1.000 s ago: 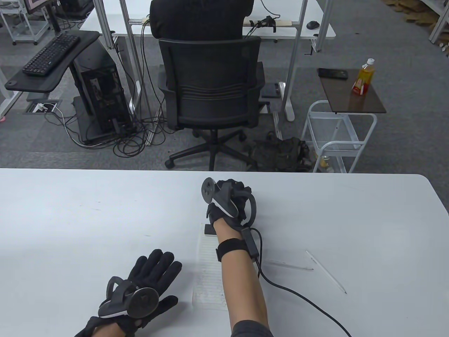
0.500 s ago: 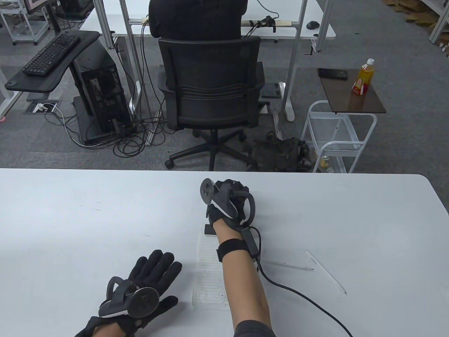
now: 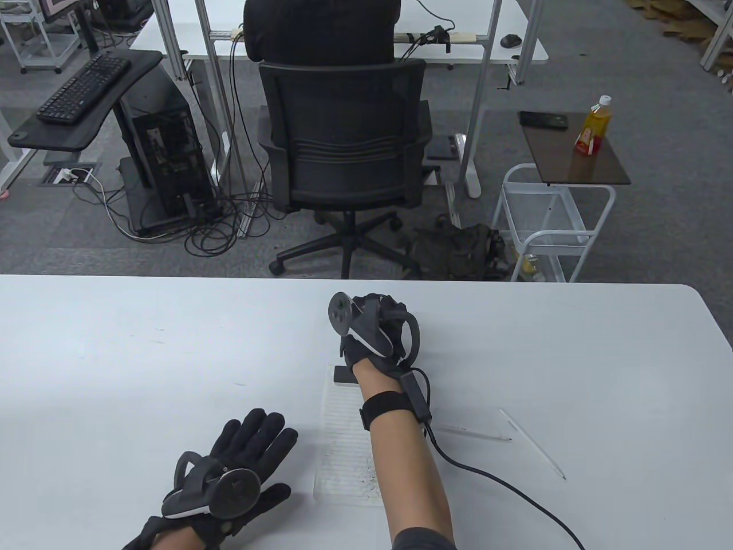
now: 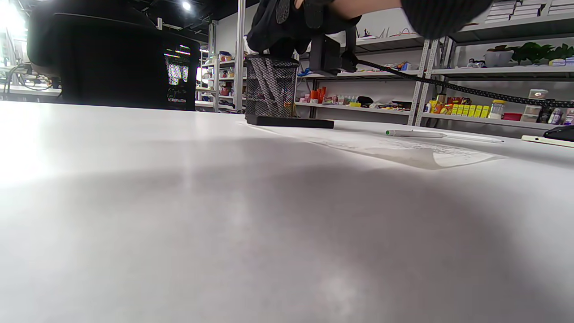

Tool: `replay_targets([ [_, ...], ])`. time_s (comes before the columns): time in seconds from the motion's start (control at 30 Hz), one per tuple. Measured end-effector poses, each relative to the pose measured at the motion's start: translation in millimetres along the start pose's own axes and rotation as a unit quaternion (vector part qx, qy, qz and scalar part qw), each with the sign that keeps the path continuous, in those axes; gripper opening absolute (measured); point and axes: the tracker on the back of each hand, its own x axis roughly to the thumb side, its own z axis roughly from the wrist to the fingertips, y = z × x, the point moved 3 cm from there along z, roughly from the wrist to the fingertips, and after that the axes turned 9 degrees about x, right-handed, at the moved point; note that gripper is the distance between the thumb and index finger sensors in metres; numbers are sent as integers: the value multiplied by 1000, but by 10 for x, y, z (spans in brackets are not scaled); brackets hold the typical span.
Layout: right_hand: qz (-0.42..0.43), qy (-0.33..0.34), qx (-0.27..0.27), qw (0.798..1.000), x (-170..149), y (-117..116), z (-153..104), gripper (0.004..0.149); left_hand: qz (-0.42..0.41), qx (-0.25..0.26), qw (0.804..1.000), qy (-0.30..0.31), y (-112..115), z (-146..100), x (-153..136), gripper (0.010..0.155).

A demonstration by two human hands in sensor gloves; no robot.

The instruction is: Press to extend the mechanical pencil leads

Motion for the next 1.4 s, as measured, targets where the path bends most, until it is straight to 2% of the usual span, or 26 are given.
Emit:
replay_targets([
  [0.2, 9, 13, -13, 1000, 5, 113, -53, 45, -1, 1, 1000, -1, -1, 0, -3, 85],
  [0.37, 34, 26, -41, 998, -24, 395, -159, 44, -1, -1, 1000, -1, 14, 3, -2, 85],
  [0.57, 99, 52, -102, 988, -166, 883, -425, 43, 0, 2, 1000, 0, 7, 4, -2, 85],
  [0.6, 123, 61, -115, 984, -224, 972, -538, 43, 0, 3, 1000, 0, 2, 3, -1, 85],
  [0.73, 171, 80, -107, 976, -421, 1045, -829, 44, 0, 6, 1000, 1, 4, 9, 3, 85],
  [0.83, 228, 68, -108, 965, -682, 1015, -1061, 45, 0, 4, 1000, 1, 10, 3, 6, 85],
  [1.03, 322, 24, -163, 933, -1222, 808, -1497, 49, -3, 5, 1000, -1, 11, 0, -5, 85],
  [1.13, 338, 1, -173, 925, -1403, 642, -1655, 55, -4, 2, 1000, -1, 24, 4, -8, 85],
  [1.23, 332, -30, -173, 927, -1580, 418, -1750, 60, 5, 0, 1000, 2, 28, 3, 9, 85],
  [1.3, 371, -52, -169, 912, -1696, 247, -1795, 60, 2, 4, 1000, 4, 8, 3, 26, 85],
  [1.37, 444, -48, -164, 880, -1777, 62, -1816, 56, 3, 7, 1000, 6, -4, 4, 36, 85],
  [1.4, 503, -57, -165, 847, -1822, -73, -1838, 54, 5, 8, 1000, 7, -8, 3, 40, 85],
])
